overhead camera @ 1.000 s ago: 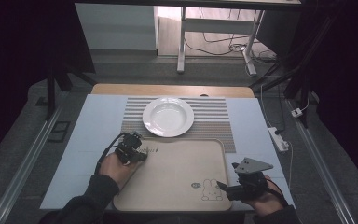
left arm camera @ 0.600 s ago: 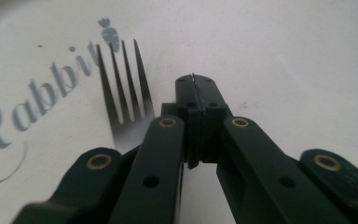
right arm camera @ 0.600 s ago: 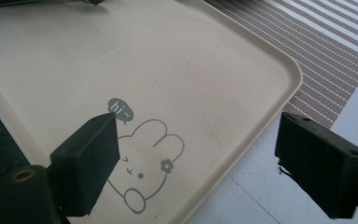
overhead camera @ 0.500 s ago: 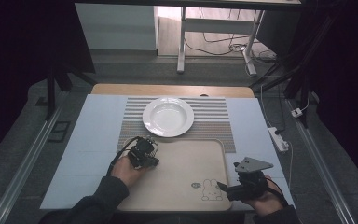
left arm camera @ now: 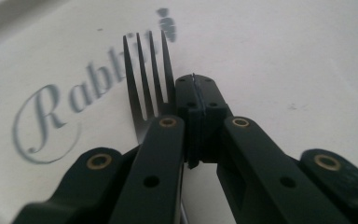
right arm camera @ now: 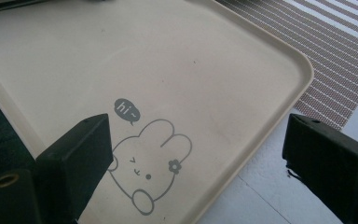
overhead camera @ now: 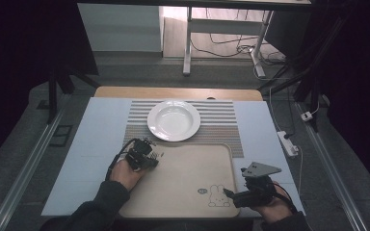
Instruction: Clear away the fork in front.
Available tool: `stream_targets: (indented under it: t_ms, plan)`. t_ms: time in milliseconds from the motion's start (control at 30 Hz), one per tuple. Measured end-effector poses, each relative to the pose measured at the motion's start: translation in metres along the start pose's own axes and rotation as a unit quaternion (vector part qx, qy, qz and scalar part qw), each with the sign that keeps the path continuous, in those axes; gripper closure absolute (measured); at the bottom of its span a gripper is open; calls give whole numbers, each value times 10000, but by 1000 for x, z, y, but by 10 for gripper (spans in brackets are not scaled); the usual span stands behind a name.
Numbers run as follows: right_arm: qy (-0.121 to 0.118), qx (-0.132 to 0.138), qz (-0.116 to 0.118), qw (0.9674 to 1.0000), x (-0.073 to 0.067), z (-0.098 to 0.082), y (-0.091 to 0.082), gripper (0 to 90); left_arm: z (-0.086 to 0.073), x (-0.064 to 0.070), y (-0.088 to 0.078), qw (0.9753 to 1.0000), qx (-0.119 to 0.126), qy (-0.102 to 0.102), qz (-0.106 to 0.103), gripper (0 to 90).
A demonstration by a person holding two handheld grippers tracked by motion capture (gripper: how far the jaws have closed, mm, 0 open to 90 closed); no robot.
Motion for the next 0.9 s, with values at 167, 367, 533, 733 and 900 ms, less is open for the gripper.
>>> stream_targets:
  t_ms: [167,367,533,733,900]
  plan:
    - [-12,-34,20,10000,-1,-1,1,89,-1,-15,-5,9997,53,-237,95,891]
    - [-38,-74,15,10000,-2,-1,1,89,-3,-33,-11,9982,111,-551,197,891]
    - [-38,-78,20,10000,-2,-2,1,89,-6,-46,-16,9964,155,-794,249,891]
    - [-44,-85,26,10000,-2,-2,1,89,-5,-40,-20,9978,291,-589,84,859]
    - [40,-60,-72,9999,1,-2,-2,83,-10,-25,-48,9976,645,-198,-163,723]
Point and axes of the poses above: each handheld gripper's, and its own axes: y roughly forward along the jaws, z roughly out of its top, x roughly to its right, the point moved 10 cm from there along y, roughly forward along the jaws, and after that the axes turned 10 degrees about -y, right-handed, at the moved point
